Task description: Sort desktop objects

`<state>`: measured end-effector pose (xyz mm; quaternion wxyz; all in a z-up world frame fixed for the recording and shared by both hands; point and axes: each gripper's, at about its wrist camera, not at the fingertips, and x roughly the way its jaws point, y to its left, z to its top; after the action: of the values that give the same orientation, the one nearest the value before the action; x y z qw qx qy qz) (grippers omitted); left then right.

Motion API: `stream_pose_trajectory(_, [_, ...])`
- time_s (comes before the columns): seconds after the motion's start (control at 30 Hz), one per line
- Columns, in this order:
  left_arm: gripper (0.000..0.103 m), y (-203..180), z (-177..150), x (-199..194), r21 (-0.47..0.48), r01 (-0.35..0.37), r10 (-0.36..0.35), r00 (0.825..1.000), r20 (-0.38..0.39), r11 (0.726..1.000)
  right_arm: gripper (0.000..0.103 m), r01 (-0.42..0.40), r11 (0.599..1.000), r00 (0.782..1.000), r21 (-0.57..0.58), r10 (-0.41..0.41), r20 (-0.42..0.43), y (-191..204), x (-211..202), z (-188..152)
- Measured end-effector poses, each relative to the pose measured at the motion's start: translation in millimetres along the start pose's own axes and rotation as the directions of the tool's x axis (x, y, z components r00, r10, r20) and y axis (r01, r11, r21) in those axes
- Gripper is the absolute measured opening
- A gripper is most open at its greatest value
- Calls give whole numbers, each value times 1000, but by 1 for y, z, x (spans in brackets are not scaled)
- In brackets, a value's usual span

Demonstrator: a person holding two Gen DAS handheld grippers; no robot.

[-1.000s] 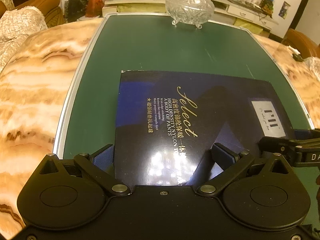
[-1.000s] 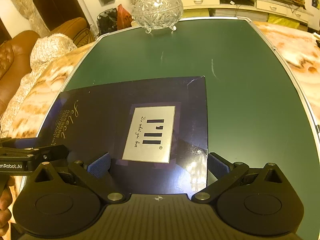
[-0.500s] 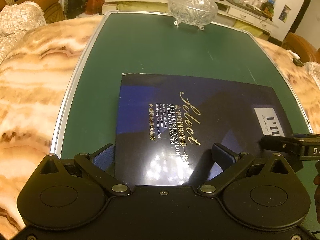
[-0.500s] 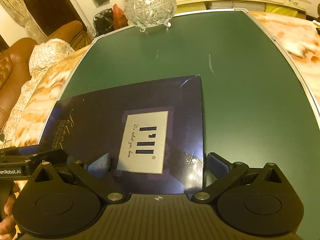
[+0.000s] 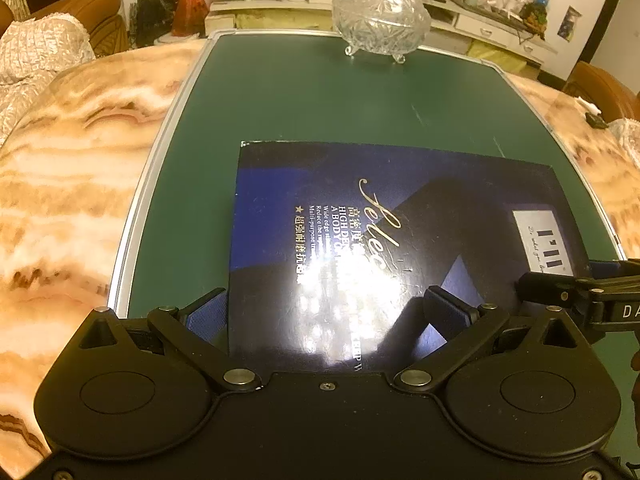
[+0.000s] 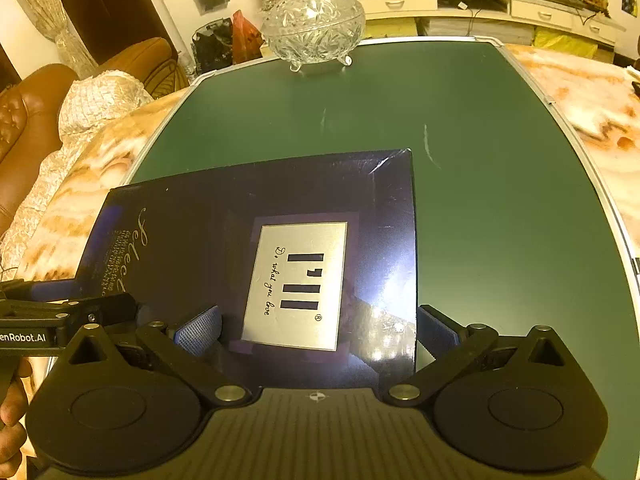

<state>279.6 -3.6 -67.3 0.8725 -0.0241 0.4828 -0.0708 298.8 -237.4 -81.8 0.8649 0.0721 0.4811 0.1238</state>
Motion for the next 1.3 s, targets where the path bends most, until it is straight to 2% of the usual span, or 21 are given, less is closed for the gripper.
stream_pose_trajectory(0.3, [103,6,-1,4,-2,15,-15,1000,-7,1000,103,-36,998,999,43,37,-14,-11,5,-2])
stream_pose_trajectory(0.7, [103,7,-4,1,-9,16,-16,1000,-11,1000,103,-30,999,999,41,31,-20,-9,1,-6])
stream_pose_trajectory(1.3, [103,-3,-7,-2,-10,-22,22,1000,-4,1000,103,-4,1000,1000,18,4,-5,0,-1,-7])
